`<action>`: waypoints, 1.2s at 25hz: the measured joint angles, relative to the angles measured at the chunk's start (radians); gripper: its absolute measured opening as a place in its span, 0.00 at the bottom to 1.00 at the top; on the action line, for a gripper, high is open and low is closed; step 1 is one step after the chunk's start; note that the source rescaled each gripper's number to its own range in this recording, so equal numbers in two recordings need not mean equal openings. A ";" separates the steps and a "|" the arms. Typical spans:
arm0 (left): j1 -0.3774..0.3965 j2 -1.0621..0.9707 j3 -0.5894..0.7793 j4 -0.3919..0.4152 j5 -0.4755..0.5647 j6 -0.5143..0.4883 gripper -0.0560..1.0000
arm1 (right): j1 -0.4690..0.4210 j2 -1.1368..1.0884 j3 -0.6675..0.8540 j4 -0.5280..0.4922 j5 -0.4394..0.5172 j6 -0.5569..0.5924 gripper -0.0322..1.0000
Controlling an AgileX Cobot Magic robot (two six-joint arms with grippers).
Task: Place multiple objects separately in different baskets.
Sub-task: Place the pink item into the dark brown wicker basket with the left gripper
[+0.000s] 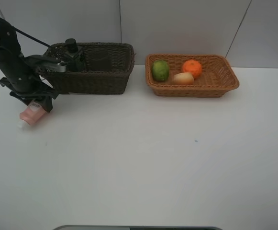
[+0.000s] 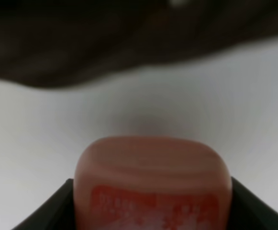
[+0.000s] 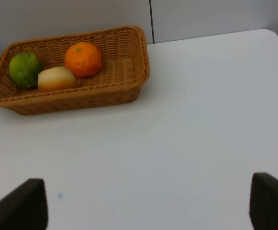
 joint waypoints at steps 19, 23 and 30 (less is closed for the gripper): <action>0.000 -0.307 -0.101 -0.027 -0.276 -0.254 0.72 | 0.000 0.000 0.000 0.000 0.000 0.000 0.82; -0.012 -0.307 -0.084 -0.027 -0.390 -0.260 0.72 | 0.000 0.000 0.000 0.000 0.000 0.000 0.82; -0.029 -0.285 -0.072 -0.027 -0.501 -0.263 0.72 | 0.000 0.000 0.000 0.000 0.000 0.000 0.82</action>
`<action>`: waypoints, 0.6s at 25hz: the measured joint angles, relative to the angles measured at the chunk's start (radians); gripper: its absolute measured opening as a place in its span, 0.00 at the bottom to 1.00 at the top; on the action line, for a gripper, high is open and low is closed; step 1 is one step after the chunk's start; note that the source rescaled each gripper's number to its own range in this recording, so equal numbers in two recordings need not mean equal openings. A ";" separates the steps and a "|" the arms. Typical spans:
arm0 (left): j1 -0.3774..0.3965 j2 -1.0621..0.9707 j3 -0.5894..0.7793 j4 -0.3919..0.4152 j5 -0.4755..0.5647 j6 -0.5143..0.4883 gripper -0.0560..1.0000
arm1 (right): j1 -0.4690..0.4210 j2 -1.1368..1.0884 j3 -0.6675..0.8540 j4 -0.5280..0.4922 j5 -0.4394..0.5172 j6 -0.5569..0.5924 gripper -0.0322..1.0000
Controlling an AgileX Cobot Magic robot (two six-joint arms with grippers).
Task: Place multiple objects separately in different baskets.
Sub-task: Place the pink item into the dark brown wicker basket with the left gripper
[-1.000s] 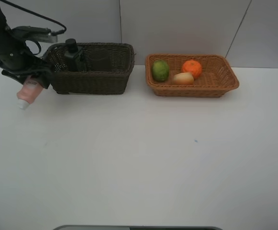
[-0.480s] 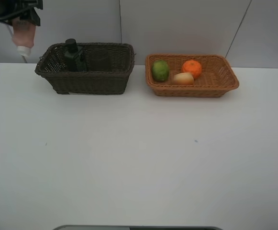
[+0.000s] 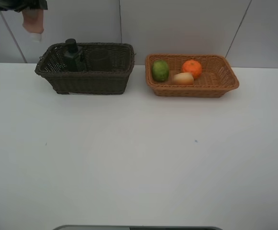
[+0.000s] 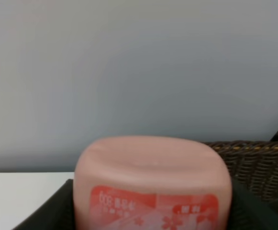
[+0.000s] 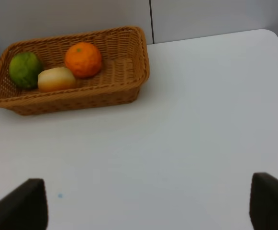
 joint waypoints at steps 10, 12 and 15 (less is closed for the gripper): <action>0.000 0.134 0.000 0.000 -0.052 0.000 0.72 | 0.000 0.000 0.000 0.000 0.000 0.000 0.82; 0.000 0.167 0.000 0.000 -0.064 0.000 0.72 | 0.000 0.000 0.000 0.000 0.000 0.000 0.82; 0.000 0.222 0.002 0.000 -0.103 0.000 0.72 | 0.000 0.000 0.000 0.000 0.000 0.000 0.82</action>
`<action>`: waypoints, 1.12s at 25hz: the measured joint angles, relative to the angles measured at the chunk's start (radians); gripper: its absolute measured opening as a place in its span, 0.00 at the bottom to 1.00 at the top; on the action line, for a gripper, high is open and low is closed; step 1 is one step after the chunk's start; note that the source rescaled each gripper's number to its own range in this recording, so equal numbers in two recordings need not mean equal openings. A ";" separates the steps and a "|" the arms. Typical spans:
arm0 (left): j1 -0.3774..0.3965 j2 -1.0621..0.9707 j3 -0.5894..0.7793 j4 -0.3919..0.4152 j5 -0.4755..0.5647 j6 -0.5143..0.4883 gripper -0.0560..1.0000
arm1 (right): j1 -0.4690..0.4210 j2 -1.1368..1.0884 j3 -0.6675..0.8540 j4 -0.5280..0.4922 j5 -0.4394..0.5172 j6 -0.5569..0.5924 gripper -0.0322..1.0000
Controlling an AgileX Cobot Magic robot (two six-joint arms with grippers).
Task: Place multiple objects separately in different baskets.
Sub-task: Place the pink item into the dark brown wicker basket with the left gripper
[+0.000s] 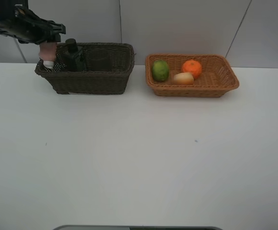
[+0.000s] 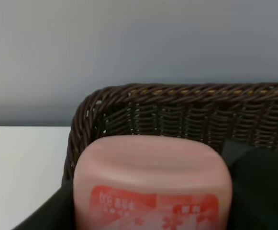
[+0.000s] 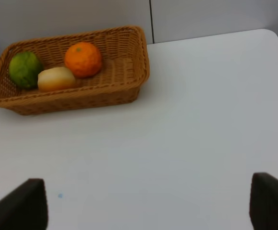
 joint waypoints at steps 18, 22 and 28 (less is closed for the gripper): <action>0.000 0.050 0.001 0.000 -0.050 0.000 0.72 | 0.000 0.000 0.000 0.000 0.000 0.000 0.82; 0.000 0.052 0.001 0.000 -0.050 0.000 0.72 | 0.000 0.000 0.000 0.000 0.000 0.000 0.82; 0.000 0.053 0.001 0.000 -0.054 0.000 0.89 | 0.000 0.000 0.000 0.000 0.000 0.000 0.82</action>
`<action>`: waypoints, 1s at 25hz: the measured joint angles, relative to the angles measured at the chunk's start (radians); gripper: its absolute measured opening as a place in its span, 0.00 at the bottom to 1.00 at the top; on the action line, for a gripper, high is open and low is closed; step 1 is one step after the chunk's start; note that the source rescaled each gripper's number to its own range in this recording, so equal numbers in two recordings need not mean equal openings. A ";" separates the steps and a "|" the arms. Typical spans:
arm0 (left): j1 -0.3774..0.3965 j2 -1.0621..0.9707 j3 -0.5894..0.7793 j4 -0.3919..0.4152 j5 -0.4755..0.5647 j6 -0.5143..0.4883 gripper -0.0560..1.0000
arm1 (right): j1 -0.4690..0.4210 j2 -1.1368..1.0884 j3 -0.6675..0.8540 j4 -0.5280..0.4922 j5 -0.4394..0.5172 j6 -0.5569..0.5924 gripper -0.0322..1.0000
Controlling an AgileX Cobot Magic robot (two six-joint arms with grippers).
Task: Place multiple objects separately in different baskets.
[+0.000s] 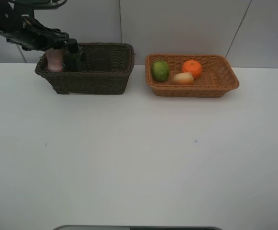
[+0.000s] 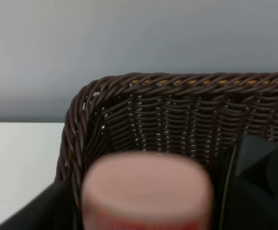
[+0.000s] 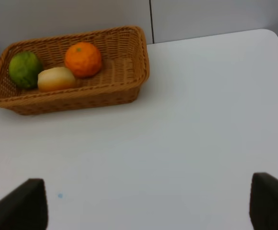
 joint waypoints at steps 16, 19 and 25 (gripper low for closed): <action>-0.009 -0.039 0.007 0.000 0.101 0.000 0.99 | 0.000 0.000 0.000 0.000 0.000 0.000 0.82; -0.009 -0.086 0.042 0.005 0.115 0.002 0.99 | 0.000 0.000 0.000 0.000 0.000 0.000 0.82; -0.009 -0.254 0.182 0.013 0.123 0.050 0.99 | 0.000 0.000 0.000 0.000 0.000 0.000 0.82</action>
